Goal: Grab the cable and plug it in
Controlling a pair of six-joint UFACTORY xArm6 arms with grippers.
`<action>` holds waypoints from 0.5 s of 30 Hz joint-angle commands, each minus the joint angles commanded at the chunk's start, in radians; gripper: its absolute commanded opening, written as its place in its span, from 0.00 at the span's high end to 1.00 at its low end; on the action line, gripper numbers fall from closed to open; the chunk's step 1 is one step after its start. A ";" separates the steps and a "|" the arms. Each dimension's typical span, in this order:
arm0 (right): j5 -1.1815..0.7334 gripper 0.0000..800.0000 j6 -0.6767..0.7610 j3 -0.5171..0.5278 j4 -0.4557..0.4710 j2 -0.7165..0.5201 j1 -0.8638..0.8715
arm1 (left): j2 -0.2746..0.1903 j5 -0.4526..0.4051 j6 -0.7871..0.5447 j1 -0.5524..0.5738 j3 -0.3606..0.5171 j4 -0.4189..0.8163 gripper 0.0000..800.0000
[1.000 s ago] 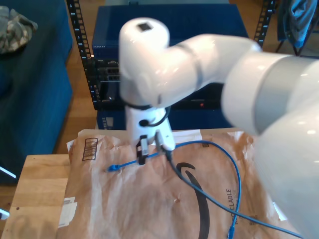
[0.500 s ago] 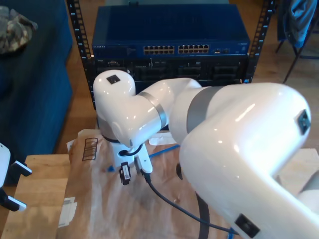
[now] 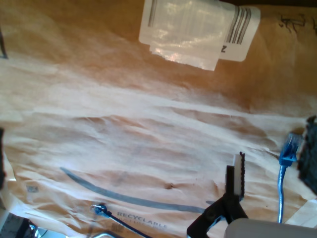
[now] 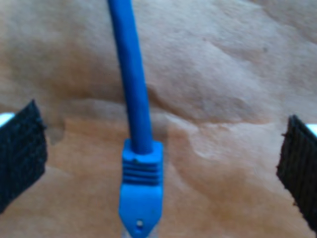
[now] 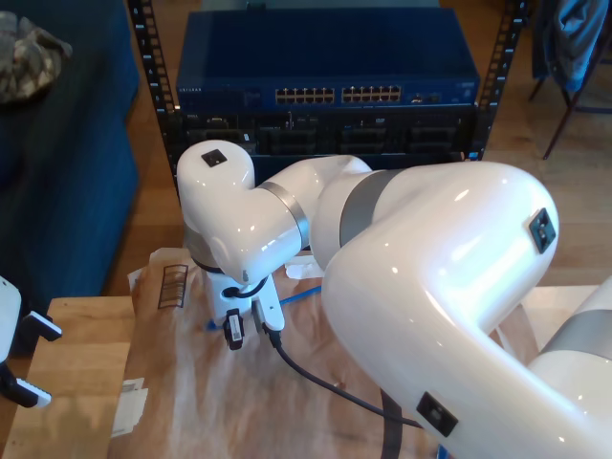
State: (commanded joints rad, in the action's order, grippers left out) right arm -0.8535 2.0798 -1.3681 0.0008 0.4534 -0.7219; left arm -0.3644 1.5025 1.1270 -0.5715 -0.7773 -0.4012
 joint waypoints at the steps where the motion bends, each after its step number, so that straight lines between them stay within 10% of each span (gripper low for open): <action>1: 0.000 0.13 0.000 0.000 0.000 0.000 0.000 | 0.000 0.000 0.000 0.000 0.000 0.000 0.00; 15: 0.002 0.35 0.015 0.000 0.005 0.000 0.009 | 0.000 0.000 -0.002 0.000 -0.003 0.000 0.00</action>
State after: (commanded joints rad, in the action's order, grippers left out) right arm -0.8520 2.0952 -1.3681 0.0054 0.4534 -0.7127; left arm -0.3644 1.5025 1.1254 -0.5715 -0.7804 -0.4012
